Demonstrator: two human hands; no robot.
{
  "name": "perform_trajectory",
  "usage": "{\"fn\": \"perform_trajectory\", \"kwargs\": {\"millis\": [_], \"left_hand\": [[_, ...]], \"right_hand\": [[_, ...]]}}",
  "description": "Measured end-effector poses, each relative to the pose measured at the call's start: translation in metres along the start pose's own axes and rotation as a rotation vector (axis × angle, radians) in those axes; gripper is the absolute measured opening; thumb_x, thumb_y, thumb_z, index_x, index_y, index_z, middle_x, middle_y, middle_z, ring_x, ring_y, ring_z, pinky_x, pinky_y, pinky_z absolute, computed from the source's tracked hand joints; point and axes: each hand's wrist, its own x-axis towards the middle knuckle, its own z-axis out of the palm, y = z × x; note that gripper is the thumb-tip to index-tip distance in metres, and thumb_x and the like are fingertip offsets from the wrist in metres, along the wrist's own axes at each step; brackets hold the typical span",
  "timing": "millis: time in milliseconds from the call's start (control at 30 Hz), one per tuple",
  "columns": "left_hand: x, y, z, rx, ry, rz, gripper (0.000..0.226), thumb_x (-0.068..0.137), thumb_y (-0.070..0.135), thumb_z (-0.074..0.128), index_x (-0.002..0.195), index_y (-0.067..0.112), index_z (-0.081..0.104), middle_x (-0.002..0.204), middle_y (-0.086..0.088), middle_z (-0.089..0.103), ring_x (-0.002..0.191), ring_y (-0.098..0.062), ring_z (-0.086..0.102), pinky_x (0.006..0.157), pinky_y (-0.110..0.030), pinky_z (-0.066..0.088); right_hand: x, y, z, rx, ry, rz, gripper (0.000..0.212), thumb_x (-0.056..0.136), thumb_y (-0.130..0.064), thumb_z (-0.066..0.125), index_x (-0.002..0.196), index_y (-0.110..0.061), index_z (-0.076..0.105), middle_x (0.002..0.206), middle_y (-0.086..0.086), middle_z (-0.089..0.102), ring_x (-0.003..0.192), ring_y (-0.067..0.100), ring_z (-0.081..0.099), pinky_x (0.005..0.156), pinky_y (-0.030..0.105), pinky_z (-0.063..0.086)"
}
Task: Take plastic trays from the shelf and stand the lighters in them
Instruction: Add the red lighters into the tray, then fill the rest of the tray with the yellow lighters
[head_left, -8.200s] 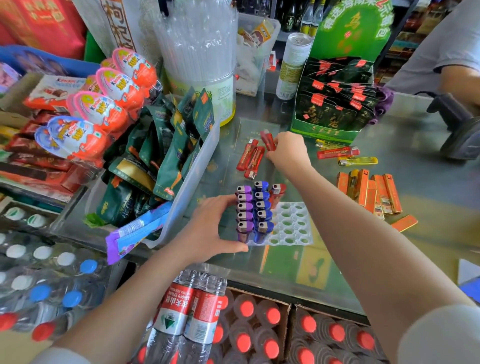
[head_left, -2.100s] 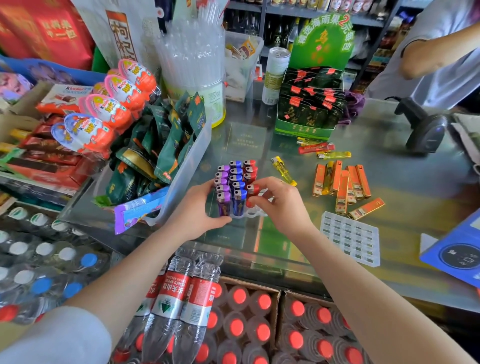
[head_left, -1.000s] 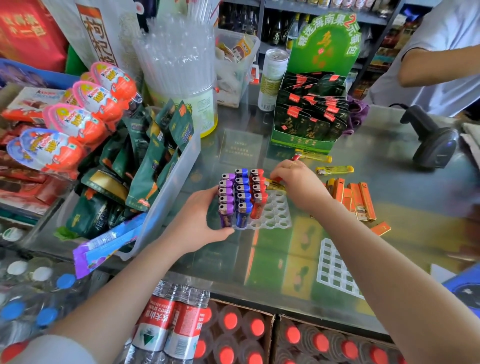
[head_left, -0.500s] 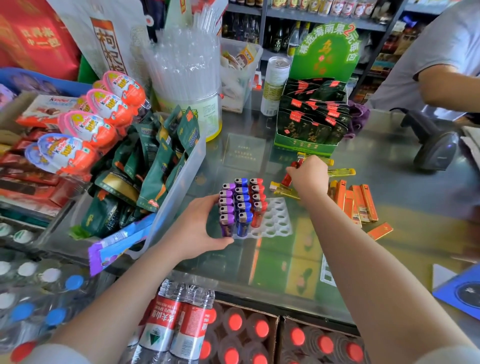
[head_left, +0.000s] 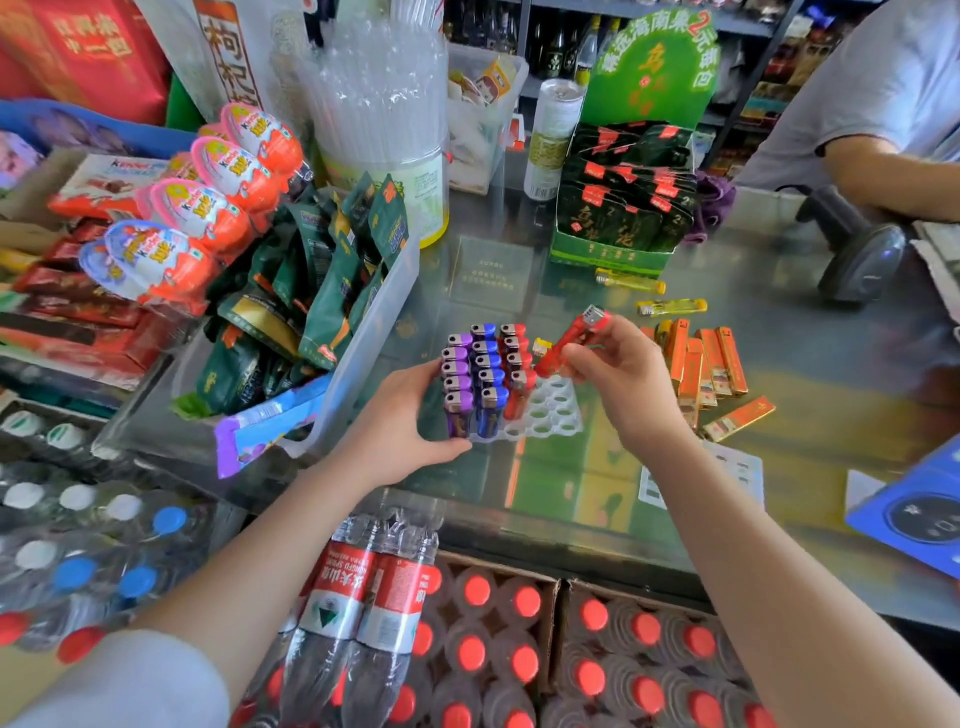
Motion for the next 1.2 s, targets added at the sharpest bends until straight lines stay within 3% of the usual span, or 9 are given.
{"fn": "perform_trajectory", "kwargs": {"millis": [167,333,533,667,800,967,1033,1100,1200], "left_hand": [[0.0,-0.005,0.002,0.015,-0.029,-0.003,0.065,0.066,0.028,0.079,0.123,0.023,0.049,0.113,0.014,0.054,0.105,-0.003,0.046,0.085,-0.017,0.034],[0.0,-0.004,-0.001,0.007,-0.034,-0.019,0.068,0.067,0.023,0.079,0.126,0.021,0.047,0.109,0.016,0.049,0.099,0.003,0.041,0.077,-0.012,0.028],[0.002,-0.009,0.002,-0.019,-0.049,-0.021,0.071,0.066,0.026,0.079,0.129,0.022,0.046,0.127,0.006,0.055,0.111,-0.004,0.047,0.089,-0.022,0.033],[0.003,-0.012,0.002,-0.014,-0.062,-0.018,0.071,0.066,0.027,0.08,0.129,0.019,0.046,0.126,0.007,0.055,0.114,-0.008,0.049,0.09,-0.023,0.034],[0.003,-0.009,0.0,-0.025,-0.06,-0.017,0.069,0.067,0.023,0.079,0.127,0.022,0.046,0.114,0.017,0.049,0.105,0.002,0.044,0.083,-0.017,0.032],[0.003,-0.01,0.001,-0.03,-0.066,-0.037,0.069,0.066,0.024,0.08,0.127,0.021,0.047,0.123,0.009,0.054,0.11,-0.005,0.047,0.092,-0.026,0.036],[0.003,-0.011,0.001,-0.024,-0.061,-0.056,0.07,0.065,0.025,0.08,0.127,0.021,0.046,0.126,0.005,0.055,0.113,-0.007,0.047,0.095,-0.028,0.036],[0.004,-0.01,0.0,-0.014,-0.057,-0.068,0.072,0.065,0.025,0.08,0.128,0.021,0.046,0.128,0.004,0.054,0.115,-0.009,0.046,0.094,-0.027,0.034],[0.005,-0.007,-0.003,0.009,-0.073,-0.079,0.076,0.063,0.025,0.082,0.129,0.021,0.044,0.127,0.006,0.051,0.109,-0.004,0.043,0.09,-0.023,0.031]], "right_hand": [[-0.032,0.004,0.006,-0.024,-0.073,0.017,0.027,0.08,0.008,0.061,0.08,-0.019,0.056,0.063,-0.009,0.067,0.056,-0.003,0.061,0.058,0.012,0.049],[-0.04,0.016,0.021,-0.137,-0.118,0.056,0.016,0.08,0.001,0.065,0.086,-0.012,0.059,0.074,0.001,0.07,0.06,-0.004,0.064,0.066,0.013,0.051],[-0.036,0.013,0.018,-0.496,-0.109,-0.123,0.008,0.08,-0.009,0.068,0.087,-0.009,0.065,0.064,-0.013,0.054,0.051,-0.004,0.048,0.053,0.009,0.037],[-0.043,0.016,0.027,-0.628,-0.187,-0.319,0.013,0.081,-0.006,0.066,0.093,-0.001,0.065,0.085,0.009,0.063,0.07,0.015,0.051,0.065,0.024,0.041],[-0.042,0.012,0.03,-0.655,-0.134,-0.277,0.015,0.08,-0.01,0.068,0.092,-0.002,0.064,0.089,0.011,0.065,0.073,0.02,0.056,0.068,0.03,0.048],[-0.017,0.005,0.006,-0.851,-0.373,-0.177,0.021,0.081,-0.016,0.068,0.099,-0.007,0.062,0.102,0.004,0.054,0.064,0.006,0.043,0.069,0.019,0.033],[-0.006,0.009,0.001,-0.833,-0.261,-0.148,0.017,0.086,-0.007,0.058,0.102,-0.007,0.063,0.11,0.008,0.053,0.066,0.012,0.049,0.072,0.022,0.036],[0.005,0.017,0.003,-0.86,-0.108,-0.095,0.025,0.09,0.0,0.046,0.109,-0.006,0.061,0.116,0.012,0.053,0.079,0.023,0.057,0.073,0.025,0.041],[0.021,0.023,0.007,-0.94,-0.039,0.02,0.042,0.087,0.009,0.04,0.124,-0.009,0.052,0.127,0.015,0.046,0.093,0.031,0.058,0.078,0.034,0.05]]}}
